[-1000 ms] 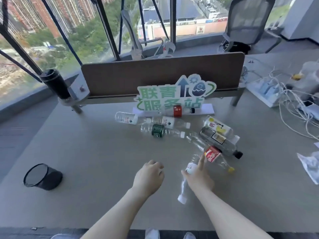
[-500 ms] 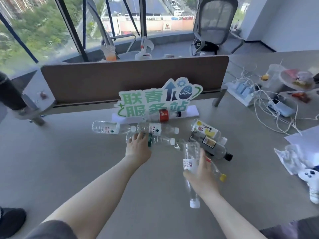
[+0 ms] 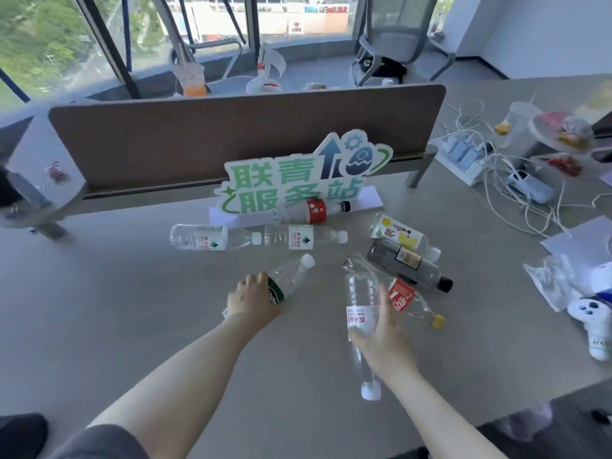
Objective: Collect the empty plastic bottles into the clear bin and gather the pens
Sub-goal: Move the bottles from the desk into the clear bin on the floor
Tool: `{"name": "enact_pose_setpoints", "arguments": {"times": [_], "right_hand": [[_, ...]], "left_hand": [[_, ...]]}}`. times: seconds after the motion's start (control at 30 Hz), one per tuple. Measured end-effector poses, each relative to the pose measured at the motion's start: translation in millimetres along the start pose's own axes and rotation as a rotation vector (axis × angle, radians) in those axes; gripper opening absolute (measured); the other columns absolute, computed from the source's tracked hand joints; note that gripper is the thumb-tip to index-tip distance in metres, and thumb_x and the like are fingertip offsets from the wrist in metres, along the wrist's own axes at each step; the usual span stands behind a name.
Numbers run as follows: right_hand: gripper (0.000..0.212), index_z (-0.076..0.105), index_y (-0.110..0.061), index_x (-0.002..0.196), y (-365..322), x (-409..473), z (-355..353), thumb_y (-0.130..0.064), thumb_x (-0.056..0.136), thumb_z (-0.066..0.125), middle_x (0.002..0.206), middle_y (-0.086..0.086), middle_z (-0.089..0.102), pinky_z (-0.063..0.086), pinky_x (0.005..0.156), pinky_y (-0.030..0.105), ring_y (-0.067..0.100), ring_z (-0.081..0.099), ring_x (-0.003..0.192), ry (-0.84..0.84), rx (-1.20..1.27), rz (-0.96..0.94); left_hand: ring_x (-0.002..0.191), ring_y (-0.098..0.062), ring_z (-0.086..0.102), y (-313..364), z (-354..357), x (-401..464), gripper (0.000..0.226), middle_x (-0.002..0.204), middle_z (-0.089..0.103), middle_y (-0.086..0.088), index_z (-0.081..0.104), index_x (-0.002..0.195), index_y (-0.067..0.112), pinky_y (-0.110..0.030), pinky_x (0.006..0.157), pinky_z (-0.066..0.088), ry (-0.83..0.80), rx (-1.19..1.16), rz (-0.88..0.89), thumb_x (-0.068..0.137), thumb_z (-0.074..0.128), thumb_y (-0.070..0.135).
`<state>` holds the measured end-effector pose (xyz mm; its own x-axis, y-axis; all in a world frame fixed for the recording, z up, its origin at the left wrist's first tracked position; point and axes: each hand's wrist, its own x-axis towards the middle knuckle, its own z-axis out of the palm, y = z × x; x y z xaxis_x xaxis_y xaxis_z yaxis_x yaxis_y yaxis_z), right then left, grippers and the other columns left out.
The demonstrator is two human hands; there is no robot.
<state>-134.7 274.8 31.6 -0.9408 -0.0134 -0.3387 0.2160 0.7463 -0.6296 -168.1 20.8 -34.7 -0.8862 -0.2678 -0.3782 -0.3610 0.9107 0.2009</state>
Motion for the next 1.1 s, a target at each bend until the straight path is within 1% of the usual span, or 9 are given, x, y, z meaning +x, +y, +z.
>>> {"name": "enact_pose_setpoints", "arguments": {"times": [0.07, 0.2, 0.3, 0.47, 0.6, 0.73, 0.83, 1.0, 1.1], "right_hand": [[0.097, -0.001, -0.047, 0.149, -12, 0, 5, -0.038, 0.078, 0.064, 0.158, -0.006, 0.025, 0.045, 0.098, 0.045, 0.023, 0.038, 0.136, -0.009, -0.010, -0.059], [0.097, 0.001, -0.038, 0.153, -38, 4, 17, -0.036, 0.082, 0.066, 0.160, -0.005, 0.023, 0.041, 0.105, 0.042, 0.021, 0.035, 0.140, -0.077, -0.031, -0.209], [0.095, 0.001, -0.037, 0.153, -59, 3, 28, -0.036, 0.083, 0.066, 0.160, -0.007, 0.022, 0.040, 0.105, 0.043, 0.020, 0.035, 0.140, -0.171, -0.031, -0.341], [0.094, -0.002, -0.039, 0.153, -86, -15, 50, -0.040, 0.086, 0.064, 0.162, -0.009, 0.016, 0.037, 0.101, 0.039, 0.017, 0.030, 0.143, -0.349, -0.079, -0.558], [0.097, 0.002, -0.039, 0.153, -105, -62, 79, -0.039, 0.082, 0.067, 0.156, -0.002, 0.031, 0.042, 0.098, 0.042, 0.021, 0.039, 0.136, -0.534, -0.071, -0.706], [0.099, 0.002, -0.040, 0.153, -114, -124, 111, -0.039, 0.079, 0.068, 0.140, 0.005, 0.045, 0.044, 0.090, 0.039, 0.024, 0.049, 0.121, -0.717, -0.111, -0.867], [0.097, 0.001, -0.043, 0.152, -116, -163, 129, -0.040, 0.081, 0.068, 0.131, 0.003, 0.048, 0.042, 0.080, 0.035, 0.023, 0.053, 0.111, -0.813, -0.146, -0.963], [0.091, 0.002, -0.050, 0.148, -113, -213, 161, -0.041, 0.083, 0.065, 0.129, -0.002, 0.047, 0.053, 0.076, 0.040, 0.023, 0.059, 0.096, -0.920, -0.241, -1.074], [0.091, 0.000, -0.053, 0.147, -115, -241, 185, -0.043, 0.083, 0.063, 0.130, -0.004, 0.047, 0.054, 0.076, 0.040, 0.022, 0.062, 0.094, -0.950, -0.296, -1.098]], "left_hand": [[0.111, -0.029, 0.053, -10, -2, -22, 0.064, 0.121, 0.052, -0.005, 0.041, 0.126, 0.018, -0.041, 0.082, 0.047, 0.057, -0.113, -0.079, 0.077, 0.065, 0.051], [0.108, -0.026, 0.054, -26, -12, -66, 0.056, 0.114, 0.054, -0.001, 0.046, 0.119, 0.021, -0.037, 0.081, 0.047, 0.209, -0.342, -0.227, 0.074, 0.064, 0.049], [0.104, -0.025, 0.055, -38, -23, -105, 0.049, 0.106, 0.054, 0.003, 0.047, 0.110, 0.024, -0.035, 0.076, 0.045, 0.333, -0.445, -0.336, 0.071, 0.063, 0.049], [0.101, -0.023, 0.056, -54, -29, -185, 0.046, 0.104, 0.055, 0.006, 0.047, 0.110, 0.024, -0.035, 0.074, 0.046, 0.561, -0.542, -0.506, 0.073, 0.063, 0.046], [0.097, -0.019, 0.056, -68, -13, -269, 0.048, 0.106, 0.056, 0.007, 0.048, 0.116, 0.025, -0.034, 0.073, 0.044, 0.708, -0.588, -0.706, 0.077, 0.063, 0.047], [0.091, -0.017, 0.061, -87, 24, -354, 0.037, 0.099, 0.061, 0.009, 0.050, 0.101, 0.030, -0.037, 0.077, 0.051, 0.755, -0.709, -0.927, 0.074, 0.063, 0.050], [0.088, -0.016, 0.060, -98, 48, -408, 0.034, 0.097, 0.063, 0.008, 0.050, 0.098, 0.028, -0.035, 0.076, 0.049, 0.741, -0.823, -1.115, 0.077, 0.067, 0.047], [0.090, -0.018, 0.062, -128, 95, -469, 0.053, 0.100, 0.065, 0.006, 0.047, 0.106, 0.026, -0.037, 0.081, 0.053, 0.651, -0.969, -1.346, 0.072, 0.069, 0.061], [0.089, -0.021, 0.063, -157, 117, -489, 0.061, 0.100, 0.065, 0.003, 0.046, 0.109, 0.024, -0.038, 0.083, 0.053, 0.592, -1.047, -1.441, 0.069, 0.068, 0.064]]}}
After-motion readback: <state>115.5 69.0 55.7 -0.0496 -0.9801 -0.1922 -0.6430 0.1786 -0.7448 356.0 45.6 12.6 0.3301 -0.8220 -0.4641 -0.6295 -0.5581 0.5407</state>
